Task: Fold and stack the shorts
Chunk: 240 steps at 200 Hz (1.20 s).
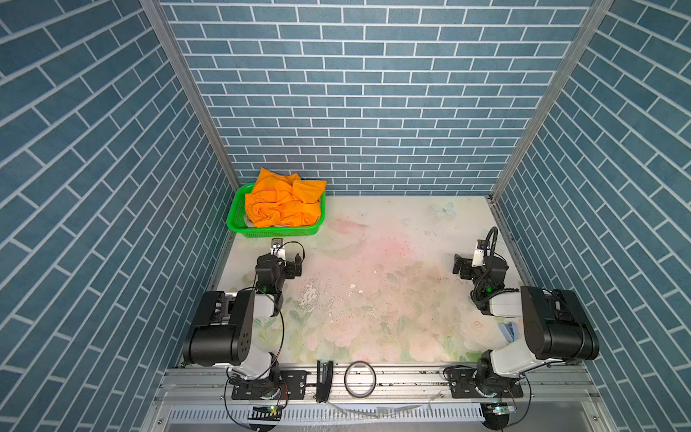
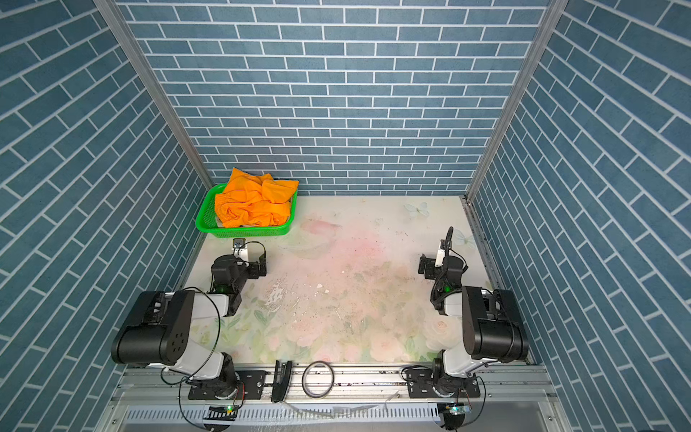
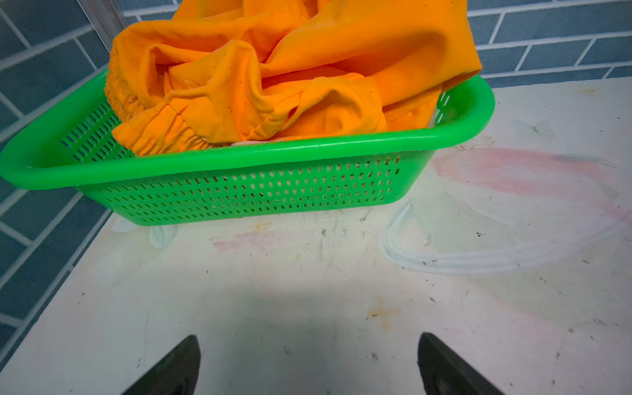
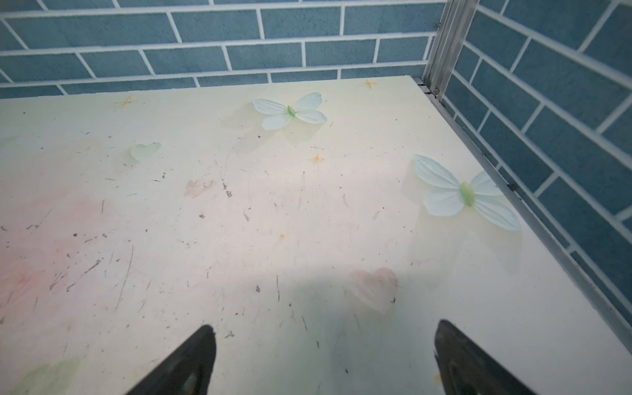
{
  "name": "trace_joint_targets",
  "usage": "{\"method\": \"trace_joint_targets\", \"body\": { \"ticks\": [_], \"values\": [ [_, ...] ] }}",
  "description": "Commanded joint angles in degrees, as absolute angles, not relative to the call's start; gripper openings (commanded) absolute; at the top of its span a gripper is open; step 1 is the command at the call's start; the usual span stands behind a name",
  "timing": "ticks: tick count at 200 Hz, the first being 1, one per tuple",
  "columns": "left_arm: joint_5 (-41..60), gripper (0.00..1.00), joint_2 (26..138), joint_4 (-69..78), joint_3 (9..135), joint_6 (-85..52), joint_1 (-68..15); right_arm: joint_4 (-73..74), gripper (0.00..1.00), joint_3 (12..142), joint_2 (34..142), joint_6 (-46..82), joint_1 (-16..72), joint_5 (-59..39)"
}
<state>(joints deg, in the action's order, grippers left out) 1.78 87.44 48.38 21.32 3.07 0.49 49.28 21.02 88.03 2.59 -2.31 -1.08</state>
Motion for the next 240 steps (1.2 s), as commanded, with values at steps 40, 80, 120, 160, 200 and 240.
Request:
{"method": "trace_joint_targets", "body": {
  "ticks": [40, 80, 120, 160, 200, 240],
  "values": [
    [2.1, 1.0, 87.4, 49.0, 22.2, 3.4, 0.4, 49.6, 0.99, 22.5, 88.3, 2.0, -2.5, -0.7],
    [2.1, 1.0, 87.3, 49.0, 22.2, 3.4, 0.4, 49.0, 0.99, 22.9, 88.4, 2.5, -2.6, -0.6],
    [2.1, 1.0, 87.4, 49.0, 22.3, 3.5, 0.4, 49.1, 0.99, 22.8, 88.3, 2.5, -2.7, -0.6],
    [2.1, 1.0, 87.3, 49.0, 22.3, 3.4, 0.4, 49.1, 0.99, 22.9, 88.4, 2.5, -2.6, -0.6],
    [2.0, 1.0, 87.4, 49.1, 22.3, 3.4, 0.4, 49.2, 0.99, 22.7, 88.3, 2.4, -2.6, -0.6],
    [0.6, 1.0, 85.1, 44.1, 24.1, 2.7, 0.4, 47.2, 0.96, 23.0, 86.2, 2.2, -2.6, -0.5]
  ]
}}
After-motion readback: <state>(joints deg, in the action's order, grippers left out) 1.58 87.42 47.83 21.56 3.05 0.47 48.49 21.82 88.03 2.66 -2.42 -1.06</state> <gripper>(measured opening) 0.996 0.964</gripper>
